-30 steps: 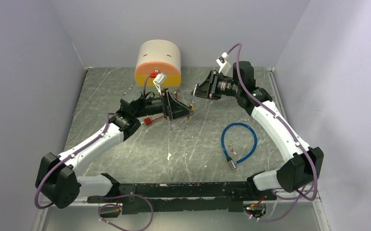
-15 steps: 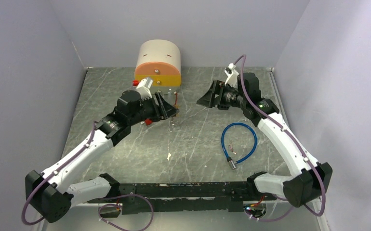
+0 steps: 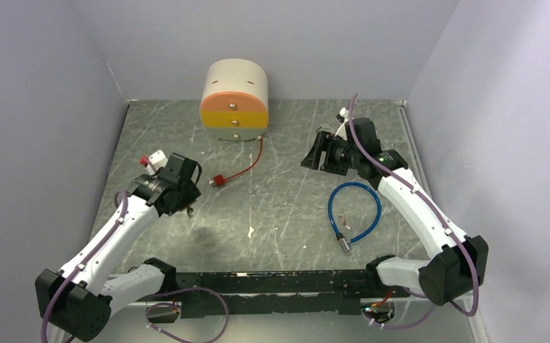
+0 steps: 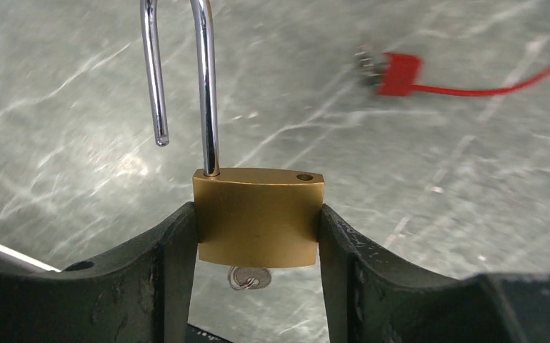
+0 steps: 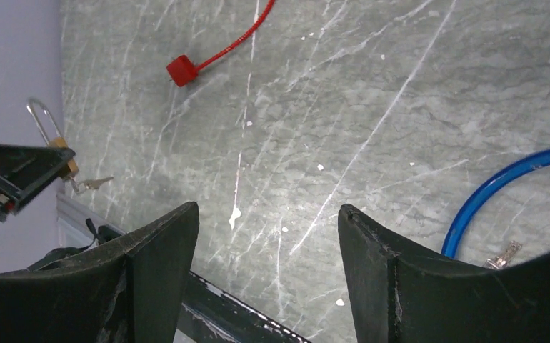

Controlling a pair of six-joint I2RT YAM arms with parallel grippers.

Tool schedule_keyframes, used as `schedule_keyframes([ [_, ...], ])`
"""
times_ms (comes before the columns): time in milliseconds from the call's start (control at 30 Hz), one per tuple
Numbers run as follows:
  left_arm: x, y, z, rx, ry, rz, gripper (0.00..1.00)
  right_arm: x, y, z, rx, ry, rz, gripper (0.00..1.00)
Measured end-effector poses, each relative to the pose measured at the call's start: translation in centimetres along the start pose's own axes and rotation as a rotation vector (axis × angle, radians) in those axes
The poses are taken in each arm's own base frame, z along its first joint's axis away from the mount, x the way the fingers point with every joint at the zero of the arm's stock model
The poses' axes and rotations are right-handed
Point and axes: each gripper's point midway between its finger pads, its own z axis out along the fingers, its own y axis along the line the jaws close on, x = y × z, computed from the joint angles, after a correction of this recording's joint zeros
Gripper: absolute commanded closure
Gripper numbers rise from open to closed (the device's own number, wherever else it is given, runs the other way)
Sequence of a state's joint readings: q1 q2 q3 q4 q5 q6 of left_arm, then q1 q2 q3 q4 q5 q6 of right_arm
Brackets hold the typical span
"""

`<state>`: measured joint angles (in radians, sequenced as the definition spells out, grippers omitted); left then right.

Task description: Unlock with the key

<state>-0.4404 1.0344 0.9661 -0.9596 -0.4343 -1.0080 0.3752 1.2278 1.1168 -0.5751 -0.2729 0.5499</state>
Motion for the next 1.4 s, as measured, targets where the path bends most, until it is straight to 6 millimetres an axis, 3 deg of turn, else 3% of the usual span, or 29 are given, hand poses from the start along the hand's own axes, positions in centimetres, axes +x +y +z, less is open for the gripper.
schedule_keyframes([
  [167, 3.3, 4.4, 2.1, -0.153, 0.076, -0.031, 0.73, 0.1, -0.5, 0.2, 0.027, 0.002, 0.008, 0.27],
  [267, 4.9, 5.4, 3.0, -0.193, 0.124, -0.032, 0.73, 0.0, -0.7, 0.3, 0.035, -0.003, 0.012, 0.27],
  [400, 6.3, 5.1, 4.4, -0.190, 0.178, -0.026, 0.71, -0.1, -0.7, 0.3, 0.039, -0.005, 0.020, 0.27],
  [667, 9.6, 2.4, 8.3, -0.138, 0.338, 0.025, 0.62, 0.7, -1.6, 1.3, 0.066, 0.032, 0.034, 0.30],
  [767, 10.3, 2.1, 9.1, -0.133, 0.370, 0.039, 0.50, 1.9, -3.2, 2.0, 0.118, 0.058, 0.047, 0.33],
  [1100, 11.0, 0.5, 9.6, -0.071, 0.422, 0.063, 0.17, 6.5, -12.3, 3.9, 0.483, 0.152, 0.087, 0.39],
  [1300, 10.4, 0.1, 8.9, -0.040, 0.408, 0.070, 0.08, 10.3, -15.8, 4.3, 0.607, 0.250, 0.106, 0.41],
  [1400, 9.0, -0.8, 7.8, 0.008, 0.369, 0.058, 0.07, 11.7, -16.7, 4.4, 0.633, 0.294, 0.115, 0.52],
])
